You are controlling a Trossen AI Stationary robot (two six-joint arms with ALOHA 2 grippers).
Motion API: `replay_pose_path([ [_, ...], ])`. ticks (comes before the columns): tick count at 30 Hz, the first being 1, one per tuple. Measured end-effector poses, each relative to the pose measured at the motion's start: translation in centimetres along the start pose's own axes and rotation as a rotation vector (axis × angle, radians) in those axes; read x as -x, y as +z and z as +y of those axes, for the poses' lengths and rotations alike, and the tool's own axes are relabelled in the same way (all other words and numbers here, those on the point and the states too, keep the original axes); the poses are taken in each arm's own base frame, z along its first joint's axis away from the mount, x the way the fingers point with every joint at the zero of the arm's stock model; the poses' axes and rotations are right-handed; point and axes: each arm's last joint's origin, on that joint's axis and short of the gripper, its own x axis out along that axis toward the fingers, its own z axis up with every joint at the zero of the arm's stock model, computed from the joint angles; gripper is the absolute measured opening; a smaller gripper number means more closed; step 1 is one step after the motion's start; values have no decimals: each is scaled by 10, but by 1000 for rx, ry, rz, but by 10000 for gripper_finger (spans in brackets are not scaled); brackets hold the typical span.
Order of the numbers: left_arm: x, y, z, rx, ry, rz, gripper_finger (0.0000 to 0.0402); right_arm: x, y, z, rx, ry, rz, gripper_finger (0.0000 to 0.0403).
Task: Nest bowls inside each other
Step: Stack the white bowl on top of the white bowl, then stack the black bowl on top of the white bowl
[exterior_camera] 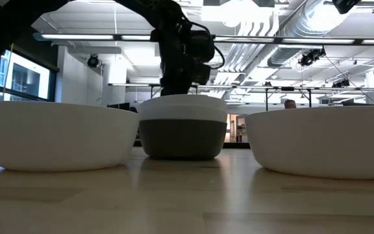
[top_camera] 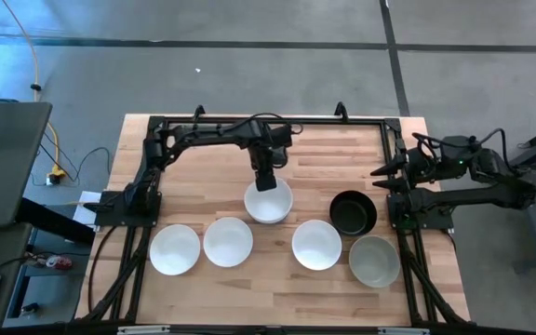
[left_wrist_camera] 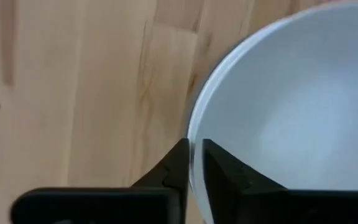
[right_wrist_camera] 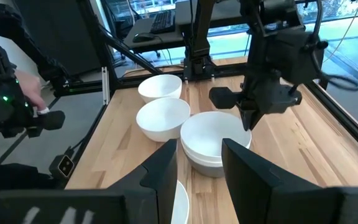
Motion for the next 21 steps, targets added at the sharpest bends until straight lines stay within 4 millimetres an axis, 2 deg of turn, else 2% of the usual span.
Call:
replay_pose_path([
  [8,26,5,-6,-38,1,-16,130,0,-3,0,-36,-3,26,119],
  [12,39,-1,-9,-61,-12,54,165,-4,-16,-4,-130,-66,129,119],
  [17,74,-21,-14,-89,-26,104,192,-12,-46,-13,-269,-318,299,119],
  [21,107,-33,-18,-89,-8,18,197,-15,-56,-15,-349,-369,336,119],
])
